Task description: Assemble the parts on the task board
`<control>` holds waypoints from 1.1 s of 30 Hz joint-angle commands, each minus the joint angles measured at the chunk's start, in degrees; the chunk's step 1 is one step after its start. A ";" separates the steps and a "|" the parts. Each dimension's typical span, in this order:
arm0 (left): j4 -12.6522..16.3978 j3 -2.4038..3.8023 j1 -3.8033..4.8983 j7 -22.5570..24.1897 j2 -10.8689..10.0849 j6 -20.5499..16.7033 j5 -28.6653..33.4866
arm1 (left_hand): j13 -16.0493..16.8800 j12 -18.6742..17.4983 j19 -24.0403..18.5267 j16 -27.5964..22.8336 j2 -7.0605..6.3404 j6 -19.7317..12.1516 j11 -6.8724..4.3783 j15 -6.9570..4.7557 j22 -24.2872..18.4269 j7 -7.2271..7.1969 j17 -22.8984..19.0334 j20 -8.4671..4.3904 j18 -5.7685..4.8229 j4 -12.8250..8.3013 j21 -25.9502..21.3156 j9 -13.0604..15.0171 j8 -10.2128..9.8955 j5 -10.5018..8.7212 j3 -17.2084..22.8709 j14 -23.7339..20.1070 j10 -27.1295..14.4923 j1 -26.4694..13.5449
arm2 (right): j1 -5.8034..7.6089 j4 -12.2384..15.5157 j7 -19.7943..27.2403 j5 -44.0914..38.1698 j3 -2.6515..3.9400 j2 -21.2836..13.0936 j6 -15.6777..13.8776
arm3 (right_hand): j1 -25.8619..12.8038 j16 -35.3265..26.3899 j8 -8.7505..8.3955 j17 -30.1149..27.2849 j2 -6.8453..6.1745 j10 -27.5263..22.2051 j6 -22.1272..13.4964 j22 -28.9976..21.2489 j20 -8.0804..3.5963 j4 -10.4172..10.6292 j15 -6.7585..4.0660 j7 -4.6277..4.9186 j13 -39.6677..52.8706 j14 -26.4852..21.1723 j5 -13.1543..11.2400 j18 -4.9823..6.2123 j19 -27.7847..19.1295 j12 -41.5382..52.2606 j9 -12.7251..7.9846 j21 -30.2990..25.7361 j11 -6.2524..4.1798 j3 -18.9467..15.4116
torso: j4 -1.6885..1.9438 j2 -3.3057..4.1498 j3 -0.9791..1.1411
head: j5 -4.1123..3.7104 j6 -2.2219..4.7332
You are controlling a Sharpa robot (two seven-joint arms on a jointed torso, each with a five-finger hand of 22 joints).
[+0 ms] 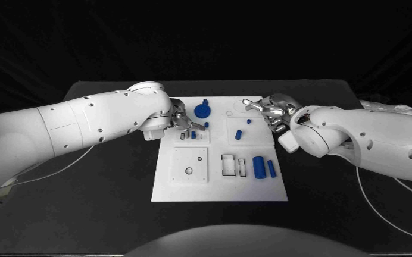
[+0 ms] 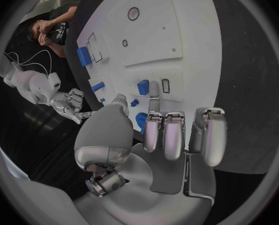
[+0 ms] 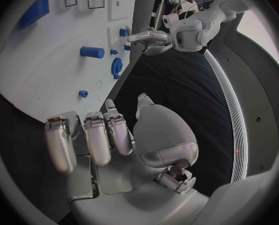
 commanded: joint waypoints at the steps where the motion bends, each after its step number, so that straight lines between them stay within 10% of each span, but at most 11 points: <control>1: 1.32 0.36 0.74 -0.77 -0.89 -1.42 -1.94 | 15.07 0.14 6.03 0.15 0.25 0.48 0.27 0.24 15.09 -0.15 15.06 0.20 -0.43 -0.24 0.14 0.12 -0.18 -0.30 -0.23 5.87 5.95 0.24 | -0.08 -0.06 0.04 -0.31 0.00 0.03 0.74 | -0.05 0.23 0.28 15.05 0.54 6.00 0.37 15.10 0.36 0.05 0.42 2.28 15.04 5.87 0.21 -0.38 6.11 -0.06 0.09 0.26 0.47 -0.28 | 0.04 -0.06 0.06 | 0.09 0.08; 16: 2.50 1.36 5.53 1.10 -3.76 -2.13 -3.23 | 15.07 0.14 6.03 0.15 -1.61 0.40 0.19 0.15 15.09 -0.21 15.06 0.10 -0.43 -0.19 0.14 0.64 -0.28 -0.11 -0.26 5.87 5.95 1.31 | -0.17 -0.37 -0.01 -0.14 -0.01 0.36 0.86 | -0.03 0.23 0.30 15.05 0.59 6.00 0.35 15.10 0.38 0.05 0.43 2.29 15.04 5.87 0.20 -0.38 6.11 -0.06 0.09 0.26 0.48 -0.33 | 0.01 -0.02 0.03 | 1.68 1.17; 25: -4.04 0.59 5.79 1.54 -1.88 0.89 -3.26 | 15.07 0.14 6.03 0.15 -2.08 0.34 0.15 0.11 15.09 -0.25 15.06 0.04 -0.43 -0.22 0.14 1.04 -0.43 0.12 0.59 5.87 5.95 3.20 | -0.19 -0.43 -0.04 -0.01 -0.01 0.48 1.07 | -0.03 0.23 0.30 15.05 0.59 6.00 0.35 15.10 0.38 0.05 0.43 2.29 15.04 5.87 0.20 -0.38 6.11 -0.06 0.09 0.26 0.48 -0.33 | 0.00 0.09 -0.06 | 3.29 2.09; 33: -8.72 0.23 4.28 2.51 0.12 2.58 -3.26 | 15.07 0.14 6.03 0.15 -2.06 0.18 0.10 0.07 15.09 -0.31 15.06 -0.04 -0.43 -0.26 0.14 1.53 -0.69 1.02 1.36 5.87 5.95 5.83 | -0.20 -0.33 -0.09 0.00 -0.01 0.51 1.26 | -0.03 0.23 0.30 15.05 0.59 6.00 0.35 15.10 0.38 0.05 0.43 2.29 15.04 5.87 0.20 -0.38 6.11 -0.06 0.09 0.26 0.48 -0.33 | -0.03 0.16 -0.15 | 3.54 2.32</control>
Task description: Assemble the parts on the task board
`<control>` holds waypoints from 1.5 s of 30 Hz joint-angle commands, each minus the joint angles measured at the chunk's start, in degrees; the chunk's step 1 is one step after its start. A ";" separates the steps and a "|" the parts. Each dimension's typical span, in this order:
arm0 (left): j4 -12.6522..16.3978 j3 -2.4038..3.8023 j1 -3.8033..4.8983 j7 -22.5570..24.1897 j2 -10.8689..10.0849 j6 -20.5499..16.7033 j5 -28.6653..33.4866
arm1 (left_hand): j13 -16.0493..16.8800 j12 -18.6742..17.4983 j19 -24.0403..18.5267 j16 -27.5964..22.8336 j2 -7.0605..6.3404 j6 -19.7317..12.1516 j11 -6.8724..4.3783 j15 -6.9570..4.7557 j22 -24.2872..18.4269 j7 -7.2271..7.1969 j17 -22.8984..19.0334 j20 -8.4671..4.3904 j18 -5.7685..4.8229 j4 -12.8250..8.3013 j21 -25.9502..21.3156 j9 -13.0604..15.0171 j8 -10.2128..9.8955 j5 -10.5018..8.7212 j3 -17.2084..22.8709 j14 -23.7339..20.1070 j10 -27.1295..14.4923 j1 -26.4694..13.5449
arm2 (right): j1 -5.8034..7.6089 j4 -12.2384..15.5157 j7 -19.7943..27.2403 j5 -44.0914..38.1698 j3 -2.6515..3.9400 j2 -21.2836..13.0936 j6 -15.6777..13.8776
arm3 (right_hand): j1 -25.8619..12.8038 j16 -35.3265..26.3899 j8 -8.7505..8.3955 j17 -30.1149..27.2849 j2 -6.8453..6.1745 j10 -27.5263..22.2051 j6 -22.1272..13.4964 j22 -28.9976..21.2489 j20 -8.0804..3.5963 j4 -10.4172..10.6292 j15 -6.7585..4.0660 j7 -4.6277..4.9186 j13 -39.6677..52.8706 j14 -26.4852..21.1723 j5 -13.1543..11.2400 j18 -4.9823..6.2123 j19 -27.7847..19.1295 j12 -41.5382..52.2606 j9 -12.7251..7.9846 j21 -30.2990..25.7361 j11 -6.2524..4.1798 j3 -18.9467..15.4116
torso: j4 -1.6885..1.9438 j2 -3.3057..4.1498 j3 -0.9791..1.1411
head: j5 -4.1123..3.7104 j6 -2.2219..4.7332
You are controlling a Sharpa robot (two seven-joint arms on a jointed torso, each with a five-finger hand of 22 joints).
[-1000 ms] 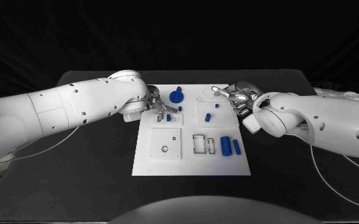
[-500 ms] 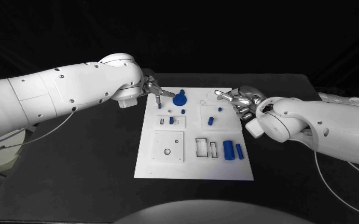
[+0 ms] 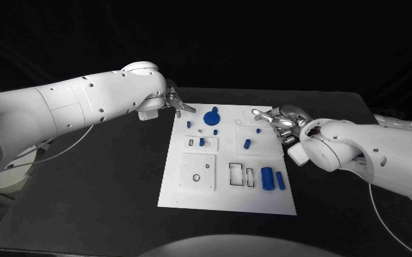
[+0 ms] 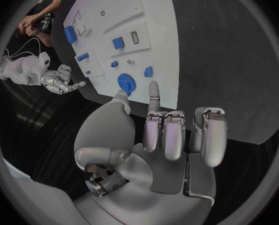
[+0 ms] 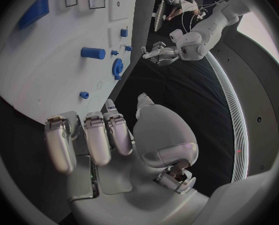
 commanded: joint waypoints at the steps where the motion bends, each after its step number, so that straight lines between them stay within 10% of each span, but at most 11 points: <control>1: -1.30 -0.06 -0.74 1.89 0.81 2.23 -0.33 | 15.09 0.14 6.03 0.15 0.01 -0.08 0.09 0.07 15.09 -0.11 15.08 -0.06 -0.43 -0.01 0.14 0.17 -0.46 0.54 0.57 5.87 5.95 1.50 | -0.04 0.12 -0.01 -0.11 0.00 0.02 1.10 | -0.03 0.23 0.30 15.07 0.59 6.00 0.35 15.07 0.38 0.05 0.43 2.29 15.04 5.87 0.20 -0.38 6.11 -0.06 0.06 0.26 0.48 -0.34 | 0.00 0.06 -0.06 | -0.04 0.07; 31: -8.95 -0.17 -3.80 5.13 6.01 4.37 -0.35 | 15.09 0.14 6.03 0.15 1.36 0.06 -0.06 -0.05 15.09 -0.29 15.08 -0.10 -0.43 -0.03 0.14 0.90 -0.50 2.53 1.03 5.87 5.95 3.86 | -0.05 0.47 -0.28 -0.12 0.00 -0.17 1.08 | -0.02 0.23 0.31 15.07 0.66 6.00 0.30 15.07 0.40 0.06 0.45 2.30 15.04 5.87 0.18 -0.38 6.11 -0.06 0.05 0.26 0.49 -0.41 | -0.14 0.11 -0.04 | -0.66 -0.16; 45: -10.81 -0.17 -4.45 4.96 7.11 5.31 -0.36 | 15.09 0.14 6.03 0.15 2.11 0.06 -0.25 -0.22 15.09 -0.49 15.08 -0.18 -0.43 -0.02 0.14 1.67 -0.73 7.21 0.66 5.87 5.95 5.48 | -0.05 0.64 -0.36 -0.12 0.00 -0.23 0.99 | -0.02 0.23 0.31 15.07 0.66 6.00 0.30 15.07 0.40 0.06 0.45 2.30 15.04 5.87 0.18 -0.38 6.11 -0.06 0.05 0.26 0.49 -0.41 | -0.06 0.11 -0.12 | -1.11 -0.34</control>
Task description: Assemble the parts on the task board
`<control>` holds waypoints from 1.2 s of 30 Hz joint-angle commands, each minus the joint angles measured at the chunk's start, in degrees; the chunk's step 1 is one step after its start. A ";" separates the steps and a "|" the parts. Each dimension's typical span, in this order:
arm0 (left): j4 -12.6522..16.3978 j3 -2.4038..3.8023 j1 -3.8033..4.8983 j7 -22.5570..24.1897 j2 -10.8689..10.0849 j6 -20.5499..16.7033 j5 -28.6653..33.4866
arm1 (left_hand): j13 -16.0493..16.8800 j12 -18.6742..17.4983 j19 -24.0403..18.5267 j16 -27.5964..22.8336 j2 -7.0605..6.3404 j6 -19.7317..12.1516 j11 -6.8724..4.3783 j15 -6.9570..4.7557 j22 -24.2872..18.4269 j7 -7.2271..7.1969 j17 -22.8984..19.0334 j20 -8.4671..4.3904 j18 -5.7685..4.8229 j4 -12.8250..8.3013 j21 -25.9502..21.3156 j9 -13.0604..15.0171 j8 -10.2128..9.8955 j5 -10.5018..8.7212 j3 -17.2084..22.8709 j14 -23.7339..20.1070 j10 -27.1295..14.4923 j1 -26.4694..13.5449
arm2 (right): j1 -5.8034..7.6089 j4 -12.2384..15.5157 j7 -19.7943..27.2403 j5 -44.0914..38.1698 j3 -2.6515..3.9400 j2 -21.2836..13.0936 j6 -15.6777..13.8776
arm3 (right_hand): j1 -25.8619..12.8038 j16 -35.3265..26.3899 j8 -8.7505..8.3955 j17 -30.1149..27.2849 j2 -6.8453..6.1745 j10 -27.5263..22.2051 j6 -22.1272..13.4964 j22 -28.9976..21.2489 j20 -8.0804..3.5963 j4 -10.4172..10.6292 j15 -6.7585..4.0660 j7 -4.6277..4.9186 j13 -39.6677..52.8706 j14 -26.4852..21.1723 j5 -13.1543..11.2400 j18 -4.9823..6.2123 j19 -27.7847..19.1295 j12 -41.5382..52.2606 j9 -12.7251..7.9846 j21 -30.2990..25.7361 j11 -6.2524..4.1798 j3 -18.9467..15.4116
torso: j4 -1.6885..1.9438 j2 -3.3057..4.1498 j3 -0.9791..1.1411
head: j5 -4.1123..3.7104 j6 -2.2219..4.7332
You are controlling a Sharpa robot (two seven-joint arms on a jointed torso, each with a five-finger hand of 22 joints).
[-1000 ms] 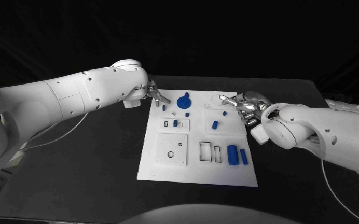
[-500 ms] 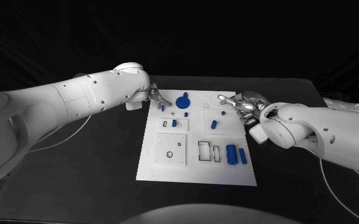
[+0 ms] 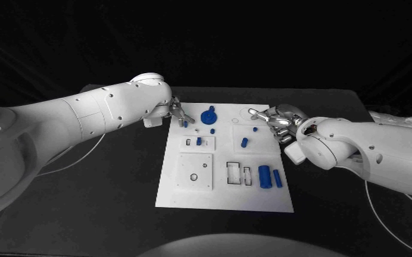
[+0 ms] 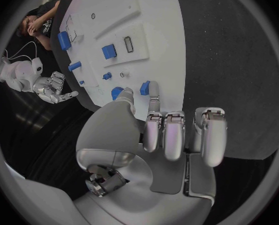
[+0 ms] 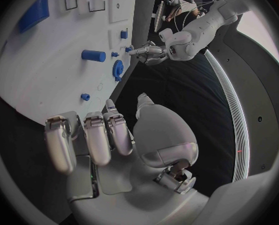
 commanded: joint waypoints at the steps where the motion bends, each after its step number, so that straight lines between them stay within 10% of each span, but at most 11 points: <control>1: -0.20 0.02 -0.07 0.50 0.31 1.66 -0.23 | 15.10 0.14 6.03 0.15 0.07 0.07 -0.25 -0.22 15.10 -0.49 15.09 -0.19 -0.43 0.04 0.14 0.10 -0.26 0.32 0.02 5.87 5.95 0.49 | -0.03 0.12 -0.05 -0.16 0.00 -0.02 0.73 | -0.02 0.23 0.31 15.09 0.66 6.00 0.30 15.09 0.40 0.06 0.45 2.30 15.04 5.87 0.18 -0.38 6.11 -0.06 0.08 0.26 0.49 -0.41 | 0.04 -0.02 -0.02 | -0.13 -0.19; 24: -1.40 0.01 -0.20 1.06 0.74 1.96 -0.23 | 15.10 0.14 6.03 0.15 1.09 0.04 -0.46 -0.40 15.10 -0.72 15.09 -0.36 -0.43 0.06 0.14 0.90 -0.72 7.14 0.21 5.87 5.95 2.86 | -0.03 0.08 -0.12 -0.16 0.00 0.02 0.69 | -0.02 0.23 0.35 15.09 0.74 6.00 0.25 15.09 0.43 0.07 0.47 2.33 15.04 5.87 0.17 -0.38 6.11 -0.06 0.08 0.26 0.52 -0.59 | 0.04 -0.04 0.03 | -0.19 -0.36; 36: -1.67 0.01 -0.25 1.50 1.05 2.21 0.16 | 15.10 0.14 6.03 0.15 1.26 0.02 -0.47 -0.40 15.10 -0.73 15.09 -0.38 -0.43 0.05 0.14 0.95 -0.79 7.74 0.25 5.87 5.95 2.99 | -0.03 0.10 -0.15 -0.16 0.00 -0.02 0.61 | 0.00 0.23 0.38 15.09 0.78 6.00 0.25 15.09 0.44 0.06 0.48 2.33 15.04 5.87 0.19 -0.38 6.11 -0.06 0.09 0.26 0.53 -0.63 | 0.03 -0.01 0.01 | -0.37 -0.54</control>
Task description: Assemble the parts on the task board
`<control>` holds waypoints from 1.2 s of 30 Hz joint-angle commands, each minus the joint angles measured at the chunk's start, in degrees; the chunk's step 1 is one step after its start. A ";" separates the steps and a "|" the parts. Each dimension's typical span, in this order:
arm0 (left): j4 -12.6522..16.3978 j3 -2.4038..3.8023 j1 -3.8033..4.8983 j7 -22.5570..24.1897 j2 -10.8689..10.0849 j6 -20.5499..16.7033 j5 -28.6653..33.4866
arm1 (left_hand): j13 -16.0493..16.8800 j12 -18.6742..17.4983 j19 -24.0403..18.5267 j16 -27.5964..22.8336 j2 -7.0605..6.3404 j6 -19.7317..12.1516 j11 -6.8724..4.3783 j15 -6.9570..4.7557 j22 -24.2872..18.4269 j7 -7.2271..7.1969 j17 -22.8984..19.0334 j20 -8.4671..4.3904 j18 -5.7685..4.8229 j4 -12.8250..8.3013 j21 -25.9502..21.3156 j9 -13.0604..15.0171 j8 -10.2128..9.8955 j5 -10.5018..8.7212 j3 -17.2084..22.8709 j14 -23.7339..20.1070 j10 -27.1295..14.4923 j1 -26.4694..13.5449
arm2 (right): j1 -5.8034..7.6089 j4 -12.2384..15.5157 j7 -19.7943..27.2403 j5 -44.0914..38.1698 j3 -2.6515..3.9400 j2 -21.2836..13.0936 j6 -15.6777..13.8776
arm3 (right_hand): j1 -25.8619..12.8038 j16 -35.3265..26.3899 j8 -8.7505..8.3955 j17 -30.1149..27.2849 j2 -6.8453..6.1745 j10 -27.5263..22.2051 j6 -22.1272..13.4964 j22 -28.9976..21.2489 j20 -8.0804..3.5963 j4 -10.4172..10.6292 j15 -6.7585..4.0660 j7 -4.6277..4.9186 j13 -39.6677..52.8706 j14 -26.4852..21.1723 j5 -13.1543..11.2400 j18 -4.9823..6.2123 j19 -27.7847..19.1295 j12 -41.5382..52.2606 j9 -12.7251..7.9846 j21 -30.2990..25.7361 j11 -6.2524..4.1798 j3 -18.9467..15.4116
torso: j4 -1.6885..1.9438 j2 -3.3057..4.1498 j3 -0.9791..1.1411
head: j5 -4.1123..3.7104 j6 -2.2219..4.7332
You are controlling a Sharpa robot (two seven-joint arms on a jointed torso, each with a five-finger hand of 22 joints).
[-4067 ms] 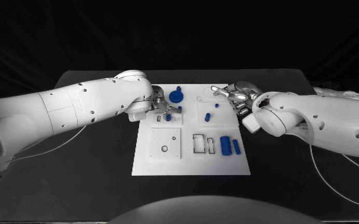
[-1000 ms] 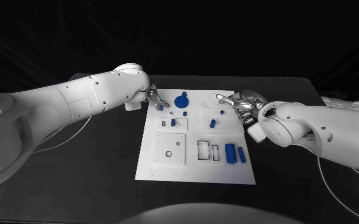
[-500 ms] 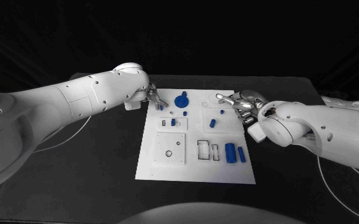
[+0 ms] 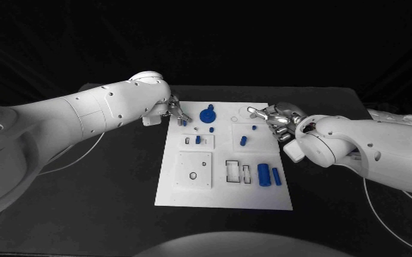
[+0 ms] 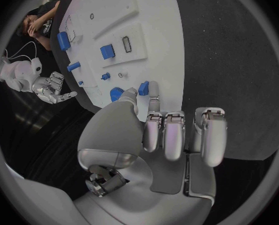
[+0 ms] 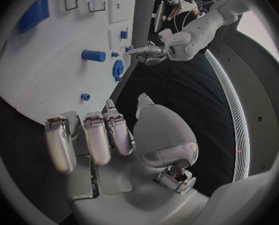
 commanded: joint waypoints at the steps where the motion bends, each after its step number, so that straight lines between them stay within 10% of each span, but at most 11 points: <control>1: 0.03 0.02 -0.03 0.89 0.28 1.27 0.24 | 15.07 0.14 6.03 0.15 0.06 0.02 -0.48 -0.40 15.10 -0.31 15.05 -0.38 -0.43 0.05 0.14 0.06 -0.34 0.27 0.25 5.87 5.95 0.29 | -0.03 0.09 0.01 -0.18 0.00 -0.02 0.61 | 0.00 0.23 0.38 15.05 0.78 6.00 0.25 15.06 0.45 -0.03 0.27 2.33 15.04 6.08 0.19 -0.38 6.11 -0.06 0.10 0.26 0.53 -0.23 | 0.03 0.03 -0.01 | -0.04 -0.07; 9: 0.00 0.02 -0.03 0.96 0.44 1.67 0.72 | 15.07 0.14 6.03 0.15 0.22 0.01 -0.65 -0.49 15.10 -0.54 15.05 -0.45 -0.43 -0.10 0.14 0.27 -0.50 1.48 0.89 5.87 5.95 2.38 | -0.03 0.11 0.00 -0.18 0.00 -0.03 0.57 | 0.00 0.23 0.38 15.05 0.78 6.00 0.25 15.06 0.45 -0.03 0.27 2.33 15.04 6.08 0.19 -0.38 6.11 -0.06 0.10 0.26 0.53 -0.23 | 0.04 0.02 0.01 | -0.13 -0.15; 18: -0.02 0.03 -0.04 0.78 0.39 1.89 1.30 | 15.07 0.14 6.03 0.15 -0.03 0.49 -1.08 -0.73 15.10 -0.97 15.05 -0.74 -0.43 -0.14 0.14 0.88 -0.55 7.32 3.02 5.87 5.95 8.05 | -0.03 0.09 0.02 -0.19 0.00 -0.06 0.54 | 0.00 0.23 0.38 15.05 0.78 6.00 0.25 15.06 0.45 -0.03 0.27 2.33 15.04 6.08 0.19 -0.38 6.11 -0.06 0.10 0.26 0.53 -0.23 | 0.04 0.01 -0.02 | -0.23 -0.25; 36: 1.08 0.05 -0.02 2.52 -0.88 -1.64 1.31 | 15.07 0.14 6.03 0.15 0.05 0.87 -1.22 -0.68 15.10 -1.11 15.05 -0.79 -0.43 -0.04 0.14 1.37 -0.49 8.38 4.60 5.87 5.95 10.46 | -0.03 -0.10 -0.04 -0.19 0.00 -0.21 0.41 | 0.08 0.23 0.45 15.05 0.89 6.00 0.26 15.06 0.47 -0.05 0.29 2.34 15.04 6.08 0.29 -0.38 6.11 -0.06 0.11 0.26 0.54 -0.34 | 0.09 -0.01 -0.02 | -0.41 -0.30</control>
